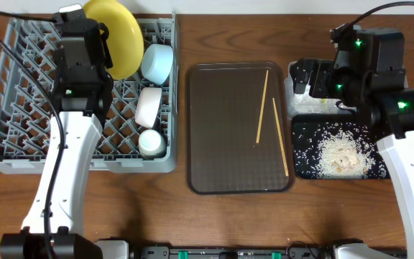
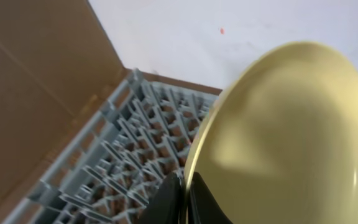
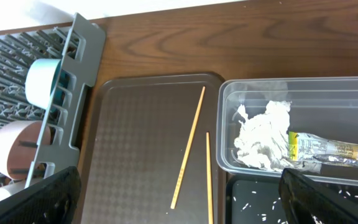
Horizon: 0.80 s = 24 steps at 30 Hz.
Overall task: Sort waste into correct bins and load items into the dishwasher
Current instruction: 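Lift the yellow plate and carry it over the rack's back, then lower the yellow plate upright into the rack slots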
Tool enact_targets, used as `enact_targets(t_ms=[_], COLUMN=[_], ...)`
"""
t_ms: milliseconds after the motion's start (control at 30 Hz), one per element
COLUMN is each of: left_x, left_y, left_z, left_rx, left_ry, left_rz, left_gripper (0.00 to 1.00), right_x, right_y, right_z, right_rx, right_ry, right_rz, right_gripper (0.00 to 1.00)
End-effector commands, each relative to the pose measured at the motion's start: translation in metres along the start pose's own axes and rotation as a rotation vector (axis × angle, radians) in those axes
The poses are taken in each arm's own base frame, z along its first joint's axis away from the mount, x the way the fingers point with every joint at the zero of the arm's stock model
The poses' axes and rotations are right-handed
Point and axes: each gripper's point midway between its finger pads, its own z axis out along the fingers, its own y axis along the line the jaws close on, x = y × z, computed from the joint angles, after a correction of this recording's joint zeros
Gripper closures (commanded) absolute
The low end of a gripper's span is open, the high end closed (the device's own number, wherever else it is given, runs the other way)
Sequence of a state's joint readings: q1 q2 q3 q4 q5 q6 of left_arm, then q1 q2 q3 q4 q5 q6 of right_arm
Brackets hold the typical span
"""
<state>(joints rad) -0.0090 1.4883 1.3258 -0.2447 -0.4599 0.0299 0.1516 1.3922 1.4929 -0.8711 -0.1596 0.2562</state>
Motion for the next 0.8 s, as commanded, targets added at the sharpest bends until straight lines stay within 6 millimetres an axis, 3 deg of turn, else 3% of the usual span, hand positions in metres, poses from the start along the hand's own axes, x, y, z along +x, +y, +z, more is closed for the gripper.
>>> enact_targets(t_ms=[0, 200, 767], left_x=[0.010, 0.017, 0.056], left_y=[0.003, 0.004, -0.015], left_z=[0.017, 0.037, 0.075], left_rx=[-0.062, -0.138, -0.131], left_ry=[0.026, 0.034, 0.116], left_rz=[0.158, 0.233, 0.316], left_gripper=[0.93, 0.92, 0.93], right_x=[-0.001, -0.001, -0.001], right_y=[-0.003, -0.003, -0.003], right_z=[0.000, 0.000, 0.000], right_rx=[0.010, 0.010, 0.010], right_ry=[-0.002, -0.002, -0.002], right_rz=[0.014, 0.014, 0.014], right_gripper=[0.01, 0.01, 0.01])
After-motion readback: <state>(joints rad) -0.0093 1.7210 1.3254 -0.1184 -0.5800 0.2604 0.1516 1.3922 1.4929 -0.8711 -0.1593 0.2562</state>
